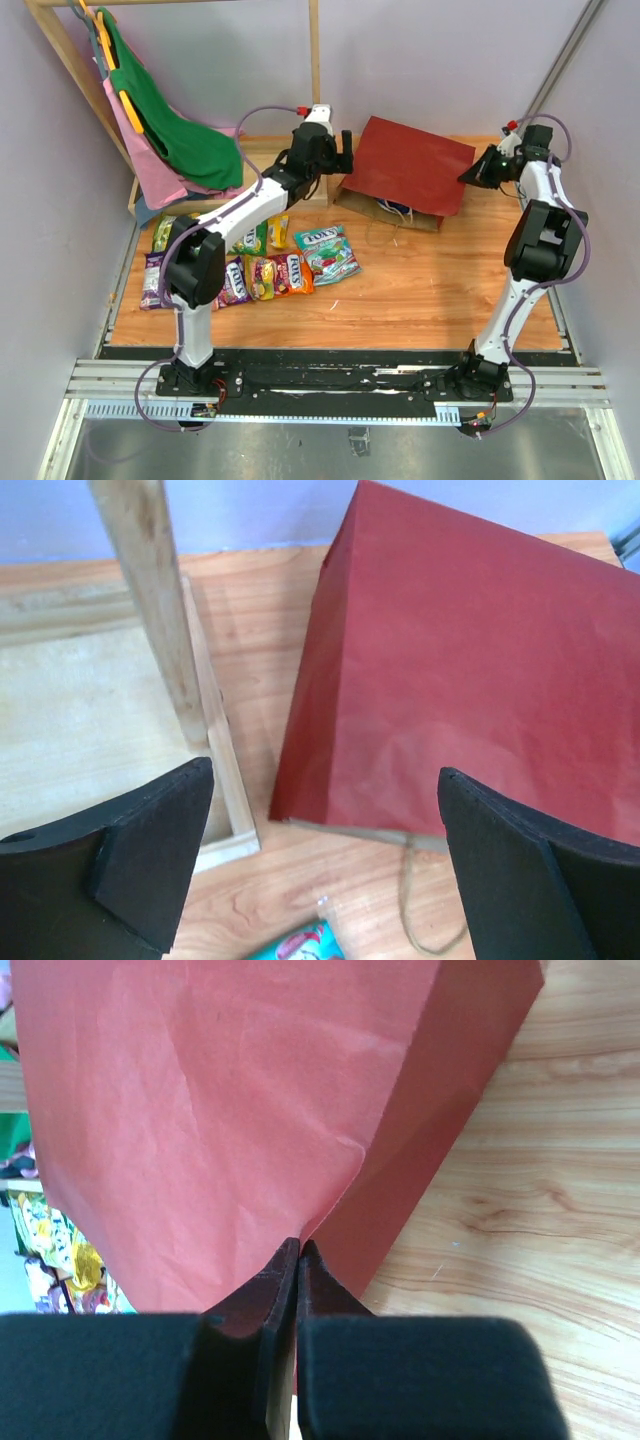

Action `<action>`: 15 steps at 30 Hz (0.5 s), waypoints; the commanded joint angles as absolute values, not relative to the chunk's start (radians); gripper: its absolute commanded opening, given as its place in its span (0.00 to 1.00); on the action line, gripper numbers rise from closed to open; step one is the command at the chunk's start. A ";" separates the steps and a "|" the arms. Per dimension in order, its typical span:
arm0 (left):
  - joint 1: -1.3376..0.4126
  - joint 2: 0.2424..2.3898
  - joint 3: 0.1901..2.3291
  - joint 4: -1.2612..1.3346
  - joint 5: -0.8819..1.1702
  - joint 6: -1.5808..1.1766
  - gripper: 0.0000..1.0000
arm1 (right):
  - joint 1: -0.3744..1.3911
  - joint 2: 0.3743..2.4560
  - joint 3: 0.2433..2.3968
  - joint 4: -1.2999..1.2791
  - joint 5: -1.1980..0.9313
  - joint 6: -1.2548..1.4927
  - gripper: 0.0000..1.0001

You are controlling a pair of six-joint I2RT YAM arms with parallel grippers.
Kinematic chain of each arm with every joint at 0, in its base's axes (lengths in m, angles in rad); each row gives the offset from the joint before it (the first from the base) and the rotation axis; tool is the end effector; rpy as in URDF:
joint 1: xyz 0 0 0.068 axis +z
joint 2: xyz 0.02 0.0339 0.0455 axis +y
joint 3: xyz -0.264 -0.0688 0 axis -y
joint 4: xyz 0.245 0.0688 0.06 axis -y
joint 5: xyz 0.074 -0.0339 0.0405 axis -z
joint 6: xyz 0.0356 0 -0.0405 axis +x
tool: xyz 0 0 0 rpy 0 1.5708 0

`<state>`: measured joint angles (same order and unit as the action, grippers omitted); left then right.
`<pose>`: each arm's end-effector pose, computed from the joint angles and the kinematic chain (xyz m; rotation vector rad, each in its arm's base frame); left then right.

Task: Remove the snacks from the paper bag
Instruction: Adjust the paper bag at the center of the board.

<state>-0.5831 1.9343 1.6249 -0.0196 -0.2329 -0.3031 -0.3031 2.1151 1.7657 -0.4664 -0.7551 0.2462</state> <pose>0.3955 -0.2510 0.3077 0.1078 1.9057 -0.3823 0.4615 -0.1188 0.2391 0.2680 2.2475 0.8611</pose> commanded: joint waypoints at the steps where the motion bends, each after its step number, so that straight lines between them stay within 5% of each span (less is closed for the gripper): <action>1: -0.586 2.040 1.732 -0.076 -0.249 -0.241 0.94 | -0.324 2.123 1.826 -0.447 -0.783 0.280 0.01; 6: -0.582 2.177 1.860 -0.121 -0.200 -0.219 0.80 | -0.323 2.133 1.853 -0.453 -0.799 0.279 0.00; 12: -0.582 2.253 1.920 -0.125 -0.128 -0.243 0.75 | -0.321 2.135 1.846 -0.446 -0.812 0.276 0.00; 15: -0.581 2.260 1.922 -0.119 -0.124 -0.243 0.58 | -0.318 2.134 1.838 -0.437 -0.816 0.279 0.01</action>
<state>-0.5838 2.2608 1.8793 -0.1249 -0.1555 -0.2493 -0.3164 2.1220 1.8210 -0.4671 -0.7860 0.2699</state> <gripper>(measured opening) 0.666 0.010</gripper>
